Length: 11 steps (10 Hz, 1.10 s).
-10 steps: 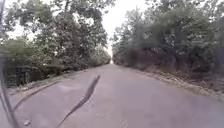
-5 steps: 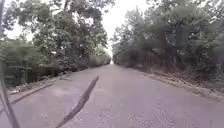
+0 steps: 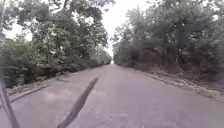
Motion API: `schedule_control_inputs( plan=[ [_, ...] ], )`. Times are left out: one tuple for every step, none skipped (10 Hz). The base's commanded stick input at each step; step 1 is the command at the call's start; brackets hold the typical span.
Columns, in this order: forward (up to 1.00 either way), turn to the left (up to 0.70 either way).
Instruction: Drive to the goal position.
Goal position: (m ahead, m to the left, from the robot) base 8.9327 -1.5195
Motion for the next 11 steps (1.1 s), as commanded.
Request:
schedule_control_inputs(
  plan=[
    [0.7,0.0],
    [0.7,0.0],
    [0.7,0.0],
    [0.7,0.0],
    [0.7,0.0],
    [0.7,0.0],
    [0.7,0.0],
    [0.7,0.0],
    [0.7,0.0],
    [0.7,0.0],
    [0.7,0.0]
  ],
)
